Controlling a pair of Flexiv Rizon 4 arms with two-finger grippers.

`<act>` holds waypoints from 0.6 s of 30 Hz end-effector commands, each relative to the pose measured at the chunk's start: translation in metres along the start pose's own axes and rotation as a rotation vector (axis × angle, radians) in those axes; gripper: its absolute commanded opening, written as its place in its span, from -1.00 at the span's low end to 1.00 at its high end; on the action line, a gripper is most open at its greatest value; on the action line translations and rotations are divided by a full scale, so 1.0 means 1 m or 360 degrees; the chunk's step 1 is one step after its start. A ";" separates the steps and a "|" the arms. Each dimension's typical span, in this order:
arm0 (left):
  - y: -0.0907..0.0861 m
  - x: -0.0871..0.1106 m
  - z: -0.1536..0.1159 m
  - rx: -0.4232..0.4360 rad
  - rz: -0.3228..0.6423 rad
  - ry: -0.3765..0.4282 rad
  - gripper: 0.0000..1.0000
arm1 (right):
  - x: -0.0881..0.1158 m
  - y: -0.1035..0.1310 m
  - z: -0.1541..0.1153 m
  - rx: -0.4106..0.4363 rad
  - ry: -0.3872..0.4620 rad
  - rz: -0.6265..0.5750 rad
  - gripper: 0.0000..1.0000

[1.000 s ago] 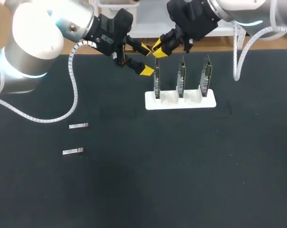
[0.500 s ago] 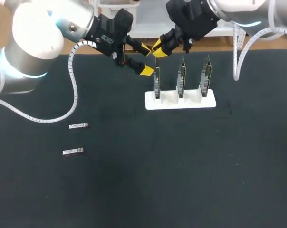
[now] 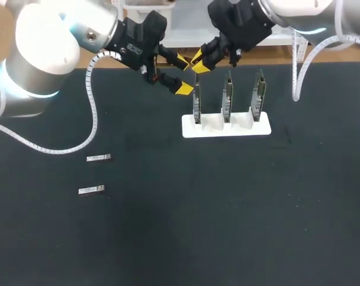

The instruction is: Pick up the optical module with the left hand, and insert it into the network port with the right hand.

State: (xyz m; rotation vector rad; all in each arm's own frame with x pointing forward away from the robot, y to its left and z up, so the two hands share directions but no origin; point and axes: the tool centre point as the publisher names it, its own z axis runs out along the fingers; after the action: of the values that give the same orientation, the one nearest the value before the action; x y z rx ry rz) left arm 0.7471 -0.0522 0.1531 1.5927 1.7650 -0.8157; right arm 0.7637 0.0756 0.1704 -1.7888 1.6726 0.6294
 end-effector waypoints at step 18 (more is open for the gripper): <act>-0.001 -0.001 0.000 -0.0004 -0.0006 0.0010 1.00 | 0.000 -0.001 0.001 -0.0033 -0.0003 0.0026 -1.00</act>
State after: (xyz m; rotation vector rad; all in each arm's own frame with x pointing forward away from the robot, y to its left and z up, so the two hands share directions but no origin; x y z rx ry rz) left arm 0.7471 -0.0522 0.1531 1.5926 1.7650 -0.8157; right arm 0.7630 0.0757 0.1709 -1.7874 1.6868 0.6552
